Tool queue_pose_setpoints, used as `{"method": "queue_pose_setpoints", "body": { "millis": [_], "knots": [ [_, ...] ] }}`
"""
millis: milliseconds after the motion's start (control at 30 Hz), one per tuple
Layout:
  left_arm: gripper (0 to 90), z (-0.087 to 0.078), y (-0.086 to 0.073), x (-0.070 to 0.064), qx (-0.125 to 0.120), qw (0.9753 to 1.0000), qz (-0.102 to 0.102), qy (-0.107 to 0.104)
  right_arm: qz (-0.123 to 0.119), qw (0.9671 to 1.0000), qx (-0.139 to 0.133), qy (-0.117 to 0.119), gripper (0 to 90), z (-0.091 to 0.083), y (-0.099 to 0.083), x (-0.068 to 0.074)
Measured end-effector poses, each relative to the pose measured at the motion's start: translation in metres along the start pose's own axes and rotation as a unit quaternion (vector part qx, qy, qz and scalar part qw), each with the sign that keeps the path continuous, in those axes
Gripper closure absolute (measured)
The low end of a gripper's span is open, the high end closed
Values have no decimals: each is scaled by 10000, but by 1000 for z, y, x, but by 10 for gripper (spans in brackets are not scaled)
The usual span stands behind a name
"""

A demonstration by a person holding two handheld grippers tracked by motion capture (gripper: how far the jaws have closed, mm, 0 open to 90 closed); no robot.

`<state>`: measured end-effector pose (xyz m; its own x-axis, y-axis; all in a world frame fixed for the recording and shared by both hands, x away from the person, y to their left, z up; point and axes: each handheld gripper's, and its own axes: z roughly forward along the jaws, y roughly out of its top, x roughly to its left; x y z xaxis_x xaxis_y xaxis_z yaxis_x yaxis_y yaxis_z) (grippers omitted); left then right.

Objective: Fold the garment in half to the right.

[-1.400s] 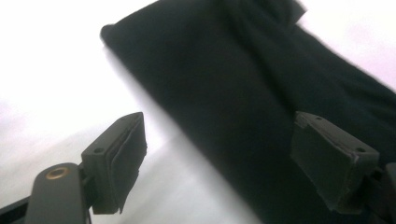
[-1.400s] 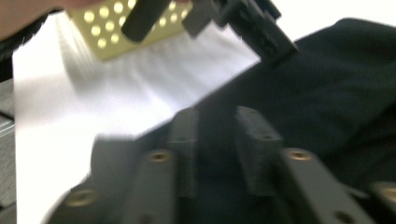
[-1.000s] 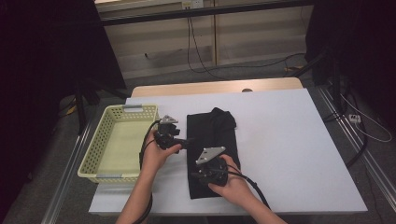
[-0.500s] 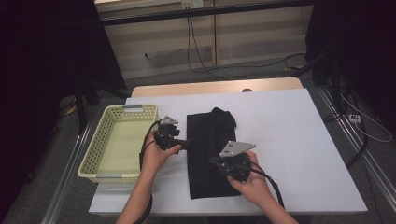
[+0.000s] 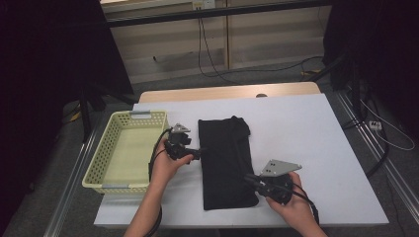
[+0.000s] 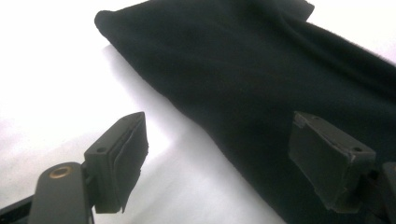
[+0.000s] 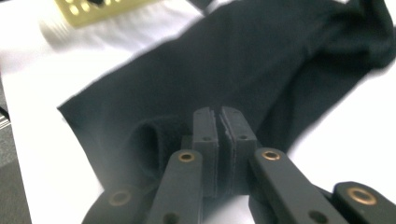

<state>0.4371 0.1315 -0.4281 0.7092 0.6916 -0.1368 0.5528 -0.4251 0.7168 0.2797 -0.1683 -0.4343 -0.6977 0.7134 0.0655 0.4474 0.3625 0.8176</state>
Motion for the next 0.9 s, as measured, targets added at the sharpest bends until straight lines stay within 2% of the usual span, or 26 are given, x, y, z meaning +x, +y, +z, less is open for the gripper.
{"method": "queue_pose_setpoints", "body": {
  "millis": [167,367,433,567,700,800,833,900],
  "knots": [
    [204,0,-1,1,2,10000,2,12,44,9996,296,7,800,1,-11,-3],
    [204,-2,0,-1,-26,10000,11,7,-19,9998,80,-161,735,-4,1,-4],
    [204,-3,0,-1,-27,10000,19,0,-21,9999,75,-64,717,-6,2,-2],
    [204,-1,0,-2,7,10000,26,-31,-165,9997,142,98,696,-4,1,10],
    [204,-1,-1,-4,47,10000,43,-50,-362,9974,596,195,708,10,-8,22],
    [204,-1,-1,-5,10,10000,65,-7,-491,9954,777,260,714,13,-13,28],
    [203,-2,-1,-4,45,10000,55,-40,-477,9950,816,311,707,11,-11,28],
    [203,-1,-1,-4,30,10000,48,-36,-380,9962,698,353,686,8,-4,24]
  ]
}}
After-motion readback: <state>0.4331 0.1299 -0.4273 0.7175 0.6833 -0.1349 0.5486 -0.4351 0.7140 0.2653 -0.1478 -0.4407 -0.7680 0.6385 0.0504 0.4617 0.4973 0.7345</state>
